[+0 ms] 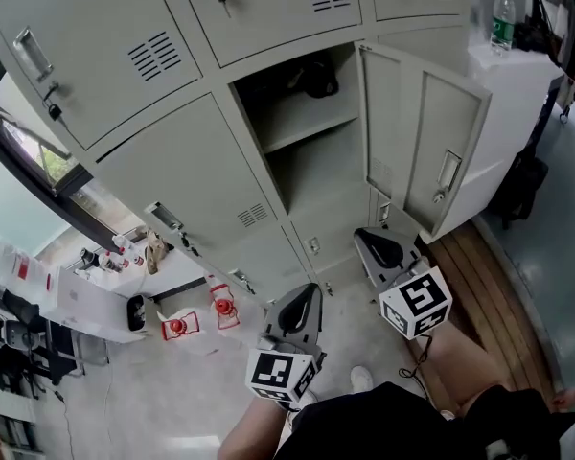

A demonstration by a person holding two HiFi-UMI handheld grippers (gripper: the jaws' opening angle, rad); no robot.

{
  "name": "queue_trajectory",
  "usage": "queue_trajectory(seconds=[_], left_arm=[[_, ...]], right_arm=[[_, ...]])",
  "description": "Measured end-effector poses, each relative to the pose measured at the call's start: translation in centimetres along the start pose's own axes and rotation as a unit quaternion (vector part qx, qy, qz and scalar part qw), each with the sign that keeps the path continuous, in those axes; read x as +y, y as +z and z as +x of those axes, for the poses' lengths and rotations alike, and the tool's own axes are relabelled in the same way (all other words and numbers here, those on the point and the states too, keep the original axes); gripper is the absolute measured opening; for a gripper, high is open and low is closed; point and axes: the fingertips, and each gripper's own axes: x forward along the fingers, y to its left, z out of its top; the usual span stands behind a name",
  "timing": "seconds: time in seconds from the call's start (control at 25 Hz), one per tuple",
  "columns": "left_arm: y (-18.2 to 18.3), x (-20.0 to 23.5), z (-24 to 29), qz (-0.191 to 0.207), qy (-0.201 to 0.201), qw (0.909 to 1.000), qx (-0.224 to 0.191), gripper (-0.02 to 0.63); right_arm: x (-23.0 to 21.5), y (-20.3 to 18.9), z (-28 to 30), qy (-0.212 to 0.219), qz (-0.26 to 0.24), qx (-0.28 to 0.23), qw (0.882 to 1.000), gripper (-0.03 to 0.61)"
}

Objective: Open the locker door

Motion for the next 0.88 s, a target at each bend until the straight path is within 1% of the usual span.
queue_trajectory(seconds=[0.16,0.32,0.6,0.88], left_arm=[[-0.3,2.2,-2.4,-0.003,0.019,0.9998,0.0,0.017],[-0.7,4.3,-5.4,-0.013,0.023,0.9997,0.002,0.017],[-1.3,6.9,-10.5,-0.021,0.002,0.9998,0.004,0.017],[-1.9,7.1,-13.3,-0.027,-0.044,0.9987,0.002,0.017]], right_arm=[[4.4,-0.9,1.2,0.029,0.007,0.012,0.999,0.054],[8.7,-1.9,1.9,0.038,0.014,0.026,0.999,0.054],[14.7,-2.6,1.5,0.013,0.022,0.039,0.999,0.054],[18.3,-3.4,-0.5,-0.029,0.023,0.052,0.998,0.054]])
